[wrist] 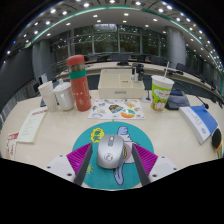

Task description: Arrange mouse

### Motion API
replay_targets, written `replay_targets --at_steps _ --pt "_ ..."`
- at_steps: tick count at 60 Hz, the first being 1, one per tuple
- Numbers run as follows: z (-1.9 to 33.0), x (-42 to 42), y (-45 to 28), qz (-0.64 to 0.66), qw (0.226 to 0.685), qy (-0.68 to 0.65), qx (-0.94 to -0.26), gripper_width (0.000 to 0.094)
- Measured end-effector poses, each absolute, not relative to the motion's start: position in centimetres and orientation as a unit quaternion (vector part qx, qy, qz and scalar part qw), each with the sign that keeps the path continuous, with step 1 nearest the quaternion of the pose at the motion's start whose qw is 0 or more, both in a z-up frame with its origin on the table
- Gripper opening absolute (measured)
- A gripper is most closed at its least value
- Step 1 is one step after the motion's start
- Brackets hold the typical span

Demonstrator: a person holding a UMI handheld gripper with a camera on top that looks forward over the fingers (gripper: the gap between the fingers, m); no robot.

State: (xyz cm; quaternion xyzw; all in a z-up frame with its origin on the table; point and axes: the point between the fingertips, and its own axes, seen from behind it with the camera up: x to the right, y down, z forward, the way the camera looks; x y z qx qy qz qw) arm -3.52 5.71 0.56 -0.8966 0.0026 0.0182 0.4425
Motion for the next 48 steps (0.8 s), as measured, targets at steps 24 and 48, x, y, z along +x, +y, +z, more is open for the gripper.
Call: replay_targets --at_steps 24,48 --pt "15.0 -4.4 -10.8 -0.023 0.463 -0.002 -0.886 0.0861" --pt "21.2 -6.4 -29.0 -0.023 0.477 0.003 -0.879 0.0858"
